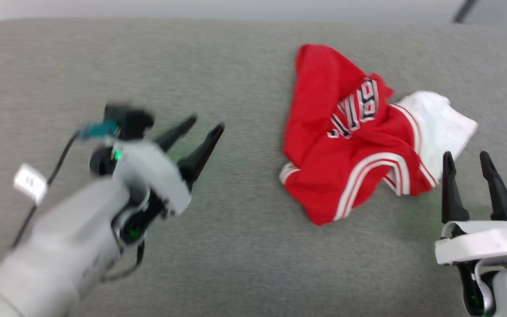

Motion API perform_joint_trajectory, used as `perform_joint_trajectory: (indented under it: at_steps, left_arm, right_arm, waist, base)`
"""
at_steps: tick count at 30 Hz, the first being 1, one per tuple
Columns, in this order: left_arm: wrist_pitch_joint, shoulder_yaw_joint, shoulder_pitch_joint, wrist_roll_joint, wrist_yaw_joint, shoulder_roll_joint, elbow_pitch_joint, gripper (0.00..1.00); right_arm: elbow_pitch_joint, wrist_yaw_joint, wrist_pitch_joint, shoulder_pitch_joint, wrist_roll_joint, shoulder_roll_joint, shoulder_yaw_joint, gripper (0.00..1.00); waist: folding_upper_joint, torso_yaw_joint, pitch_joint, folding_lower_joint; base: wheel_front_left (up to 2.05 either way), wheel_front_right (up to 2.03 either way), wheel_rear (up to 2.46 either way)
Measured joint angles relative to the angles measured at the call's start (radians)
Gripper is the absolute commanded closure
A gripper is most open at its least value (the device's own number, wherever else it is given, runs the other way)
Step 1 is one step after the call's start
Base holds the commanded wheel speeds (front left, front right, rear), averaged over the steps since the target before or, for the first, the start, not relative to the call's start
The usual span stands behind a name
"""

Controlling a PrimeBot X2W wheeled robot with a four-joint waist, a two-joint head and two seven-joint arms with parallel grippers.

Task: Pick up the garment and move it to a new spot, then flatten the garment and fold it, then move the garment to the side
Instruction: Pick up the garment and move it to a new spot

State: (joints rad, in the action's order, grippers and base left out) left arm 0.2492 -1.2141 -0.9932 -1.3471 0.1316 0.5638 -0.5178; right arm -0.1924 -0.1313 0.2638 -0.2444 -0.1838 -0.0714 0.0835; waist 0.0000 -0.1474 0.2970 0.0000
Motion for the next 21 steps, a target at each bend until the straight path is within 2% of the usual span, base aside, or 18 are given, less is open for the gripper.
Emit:
perform_joint_trajectory:
  at_steps: [2, 5, 8, 13, 18, 21]
  left_arm:
    - [0.011, 0.056, 0.079, -0.027, 0.0, -0.004, -0.022, 0.0]
    - [0.013, 0.265, 0.188, 0.009, 0.0, -0.01, -0.044, 0.0]
    - [0.015, 0.471, 0.34, 0.119, 0.0, -0.036, -0.037, 0.0]
    - [0.015, 0.726, 0.558, 0.374, -0.017, -0.08, 0.023, 0.0]
    - [0.015, 0.931, 0.739, 0.573, -0.035, -0.122, 0.132, 0.0]
    - [0.015, 1.012, 0.815, 0.683, -0.04, -0.151, 0.205, 0.0]
  right_arm:
    - [-0.002, 0.0, 0.0, 0.012, 0.002, -0.013, 0.008, 0.0]
    - [0.0, 0.0, -0.005, 0.037, 0.002, -0.028, 0.027, 0.0]
    - [0.01, 0.0, -0.015, 0.071, 0.003, -0.041, 0.051, 0.0]
    - [0.032, 0.0, -0.037, 0.144, 0.008, -0.049, 0.079, 0.0]
    - [0.056, 0.0, -0.058, 0.199, 0.008, -0.052, 0.083, 0.0]
    - [0.067, 0.0, -0.071, 0.222, 0.007, -0.056, 0.085, 0.0]
  waist:
    - [0.0, 0.028, -0.018, 0.0]
    - [0.0, 0.069, -0.04, 0.0]
    - [0.0, 0.107, -0.059, 0.0]
    - [0.0, 0.155, -0.097, 0.0]
    - [0.0, 0.176, -0.147, 0.0]
    - [0.0, 0.181, -0.175, 0.0]
  base:
    - [0.0, 0.0, 0.0]
    - [0.0, 0.0, 0.0]
    - [0.0, 0.0, 0.0]
    - [0.0, 0.0, 0.0]
    - [0.0, 0.0, 0.0]
    - [0.0, 0.0, 0.0]
